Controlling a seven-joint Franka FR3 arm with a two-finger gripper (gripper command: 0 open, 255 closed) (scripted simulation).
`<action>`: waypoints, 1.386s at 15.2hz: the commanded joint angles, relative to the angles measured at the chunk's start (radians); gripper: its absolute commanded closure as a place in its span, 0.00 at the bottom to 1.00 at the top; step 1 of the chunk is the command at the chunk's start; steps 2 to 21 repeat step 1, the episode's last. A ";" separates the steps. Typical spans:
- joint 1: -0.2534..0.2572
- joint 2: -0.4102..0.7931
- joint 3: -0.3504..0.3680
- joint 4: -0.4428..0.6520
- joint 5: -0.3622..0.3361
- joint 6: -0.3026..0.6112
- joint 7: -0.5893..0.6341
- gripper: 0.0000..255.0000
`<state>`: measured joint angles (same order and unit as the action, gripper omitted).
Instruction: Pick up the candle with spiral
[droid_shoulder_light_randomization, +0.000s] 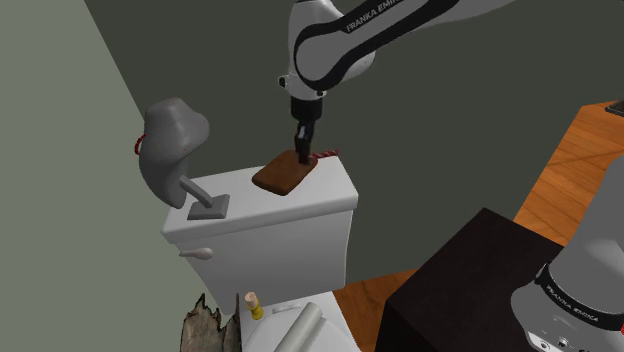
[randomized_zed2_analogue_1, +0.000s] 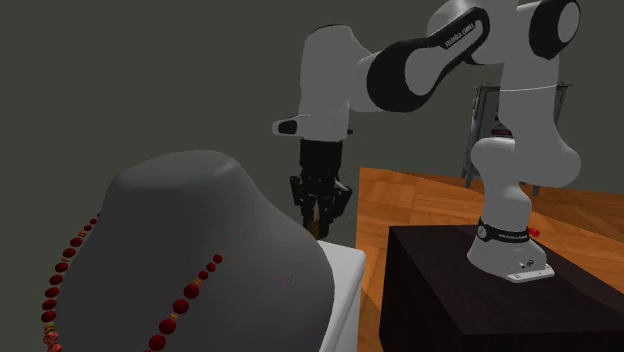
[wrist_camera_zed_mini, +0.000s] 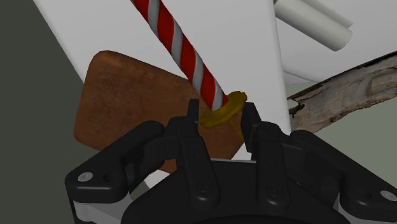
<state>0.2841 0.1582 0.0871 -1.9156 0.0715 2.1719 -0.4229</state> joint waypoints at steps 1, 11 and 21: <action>0.001 -0.002 0.000 0.004 0.000 -0.007 0.001 1.00; 0.001 -0.002 0.000 0.004 0.000 -0.007 0.001 1.00; 0.001 -0.002 0.000 0.004 0.000 -0.007 0.001 1.00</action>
